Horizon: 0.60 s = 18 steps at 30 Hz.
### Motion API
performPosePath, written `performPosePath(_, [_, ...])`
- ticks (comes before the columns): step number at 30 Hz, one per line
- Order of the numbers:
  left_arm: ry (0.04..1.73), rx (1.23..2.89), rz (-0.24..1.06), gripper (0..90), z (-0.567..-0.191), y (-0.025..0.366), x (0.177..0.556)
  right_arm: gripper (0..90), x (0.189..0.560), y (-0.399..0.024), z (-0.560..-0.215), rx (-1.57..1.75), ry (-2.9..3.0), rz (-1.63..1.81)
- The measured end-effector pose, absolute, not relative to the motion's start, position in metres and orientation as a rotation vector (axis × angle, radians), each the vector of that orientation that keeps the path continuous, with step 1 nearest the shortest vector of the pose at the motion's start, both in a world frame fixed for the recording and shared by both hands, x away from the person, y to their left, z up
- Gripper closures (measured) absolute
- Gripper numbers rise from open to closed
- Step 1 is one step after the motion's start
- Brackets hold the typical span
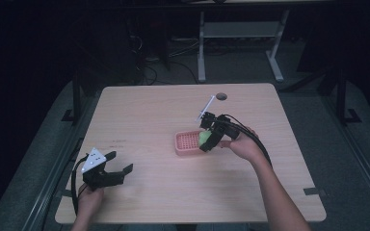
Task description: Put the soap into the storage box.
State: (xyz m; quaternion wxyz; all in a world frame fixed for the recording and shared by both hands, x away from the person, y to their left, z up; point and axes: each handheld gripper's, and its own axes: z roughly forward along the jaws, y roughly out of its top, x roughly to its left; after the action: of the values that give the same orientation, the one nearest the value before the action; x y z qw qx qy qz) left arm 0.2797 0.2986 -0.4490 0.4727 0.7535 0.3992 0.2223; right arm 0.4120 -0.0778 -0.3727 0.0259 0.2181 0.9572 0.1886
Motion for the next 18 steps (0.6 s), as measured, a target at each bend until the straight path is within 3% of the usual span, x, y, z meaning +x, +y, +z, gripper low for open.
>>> performPosePath(18, [0.977,1.84,0.543,14.1,-0.449,0.299,0.28,26.2,0.431,-0.059,-0.367,0.67,2.975,0.576])
